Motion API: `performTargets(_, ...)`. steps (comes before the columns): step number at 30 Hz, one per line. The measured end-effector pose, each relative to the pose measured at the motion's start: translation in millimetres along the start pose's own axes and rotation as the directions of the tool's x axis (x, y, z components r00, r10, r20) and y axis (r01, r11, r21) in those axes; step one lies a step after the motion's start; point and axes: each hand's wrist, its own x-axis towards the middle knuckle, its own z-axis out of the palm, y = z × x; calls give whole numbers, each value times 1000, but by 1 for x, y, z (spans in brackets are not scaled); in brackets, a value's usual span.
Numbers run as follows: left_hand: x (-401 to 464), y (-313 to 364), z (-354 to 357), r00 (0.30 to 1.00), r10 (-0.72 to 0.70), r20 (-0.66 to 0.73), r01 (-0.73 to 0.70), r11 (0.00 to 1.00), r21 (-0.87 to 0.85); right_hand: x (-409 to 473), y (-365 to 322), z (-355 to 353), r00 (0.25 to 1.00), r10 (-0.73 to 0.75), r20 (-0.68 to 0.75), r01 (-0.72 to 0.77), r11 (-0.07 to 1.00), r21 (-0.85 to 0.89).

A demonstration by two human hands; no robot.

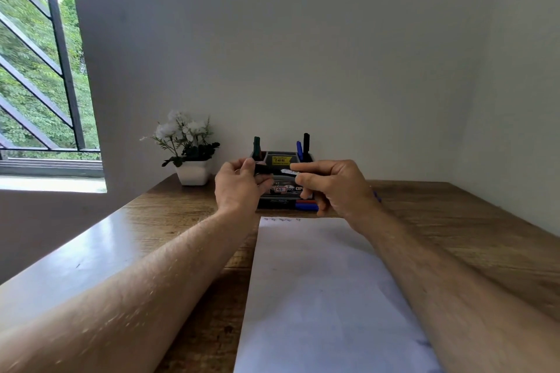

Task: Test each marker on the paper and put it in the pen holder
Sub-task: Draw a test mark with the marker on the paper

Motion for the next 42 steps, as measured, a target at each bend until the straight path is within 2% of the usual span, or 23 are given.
performTargets(5, -1, 2, 0, 999, -24, 27, 24, 1000, -1, 0, 2, 4, 998, -28, -51, 24, 996, -81)
performTargets(9, -5, 3, 4, 994, -91, 59, 94, 994, -49, 1, 2, 6, 994, -48, -95, 36, 991, -127)
performTargets(13, -9, 5, 8, 989, -125, 83, 136, 980, -144, 2, -3, 3, 994, 53, -95, -50, 998, 24)
performTargets(24, -12, 3, 8, 978, -84, 190, 137, 949, -284, 0, -6, 5, 964, 246, -97, -221, 952, 213)
performTargets(27, -14, 3, 8, 974, -79, 211, 137, 952, -275, 0, -4, 6, 963, 251, -94, -230, 954, 193)
performTargets(30, -17, 0, 9, 967, -103, 234, 147, 973, -180, 0, -3, 8, 963, 250, -103, -238, 964, 118)
performTargets(34, -19, -2, 14, 975, -79, 207, 93, 994, -62, 3, -1, 6, 965, 238, -109, -235, 971, 46)
performTargets(38, -16, 8, 20, 983, 66, 169, -53, 995, -81, 9, 0, 8, 967, 156, -201, -160, 987, -5)
performTargets(42, -7, 16, 14, 948, 298, 113, -295, 955, -36, 8, 1, 6, 936, -17, -353, -91, 954, -286)
